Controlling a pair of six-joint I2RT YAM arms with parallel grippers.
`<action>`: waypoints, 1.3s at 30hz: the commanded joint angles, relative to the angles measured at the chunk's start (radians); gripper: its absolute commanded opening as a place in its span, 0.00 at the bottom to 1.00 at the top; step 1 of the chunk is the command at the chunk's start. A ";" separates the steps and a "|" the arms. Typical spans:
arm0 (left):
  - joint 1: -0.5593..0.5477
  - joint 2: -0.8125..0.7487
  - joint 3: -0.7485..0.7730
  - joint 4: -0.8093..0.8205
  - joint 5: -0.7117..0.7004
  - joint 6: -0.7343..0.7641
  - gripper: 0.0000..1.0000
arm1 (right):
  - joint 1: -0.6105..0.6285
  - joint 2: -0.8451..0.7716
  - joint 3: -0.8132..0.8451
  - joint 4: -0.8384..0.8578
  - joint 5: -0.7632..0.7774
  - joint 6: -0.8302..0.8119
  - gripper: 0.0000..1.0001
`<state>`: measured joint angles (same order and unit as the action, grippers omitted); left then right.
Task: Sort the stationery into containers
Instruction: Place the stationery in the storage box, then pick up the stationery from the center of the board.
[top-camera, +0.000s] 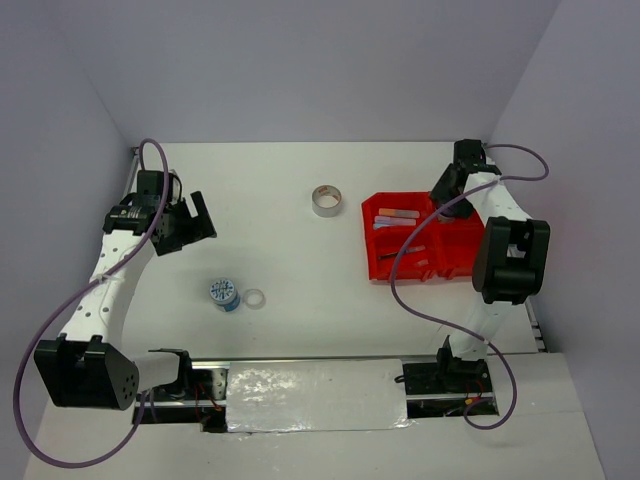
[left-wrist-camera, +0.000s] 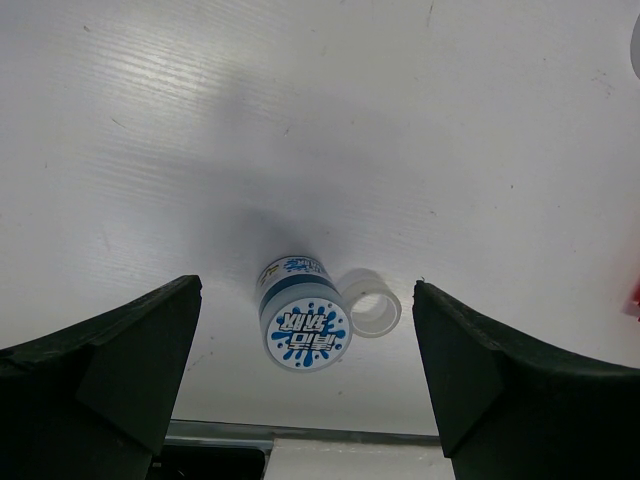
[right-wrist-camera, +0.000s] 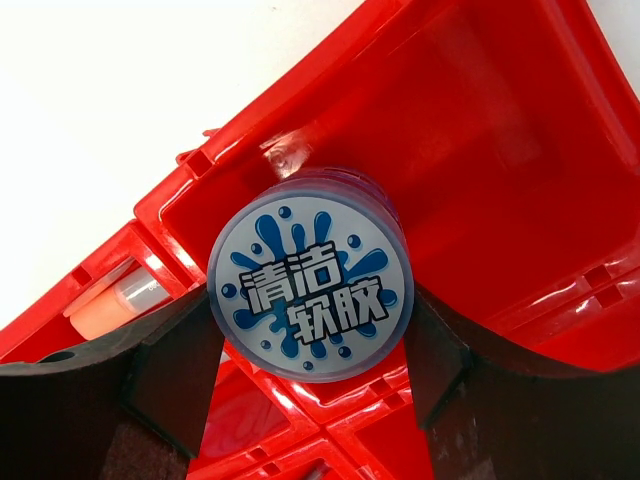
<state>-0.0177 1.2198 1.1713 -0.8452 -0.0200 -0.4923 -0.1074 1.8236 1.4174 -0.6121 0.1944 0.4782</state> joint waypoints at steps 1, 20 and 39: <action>0.004 0.001 0.007 0.014 0.012 0.029 0.99 | 0.003 0.008 0.021 0.035 0.008 0.010 0.54; 0.007 0.018 0.056 -0.057 -0.218 -0.051 0.99 | 0.295 -0.291 0.029 0.083 0.010 -0.099 1.00; 0.157 -0.034 0.231 -0.233 -0.321 -0.140 0.99 | 1.248 0.319 0.494 0.190 -0.240 -0.323 1.00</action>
<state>0.1265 1.2270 1.4174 -1.0985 -0.4007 -0.6777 1.1023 2.0808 1.7996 -0.3721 -0.0154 0.2104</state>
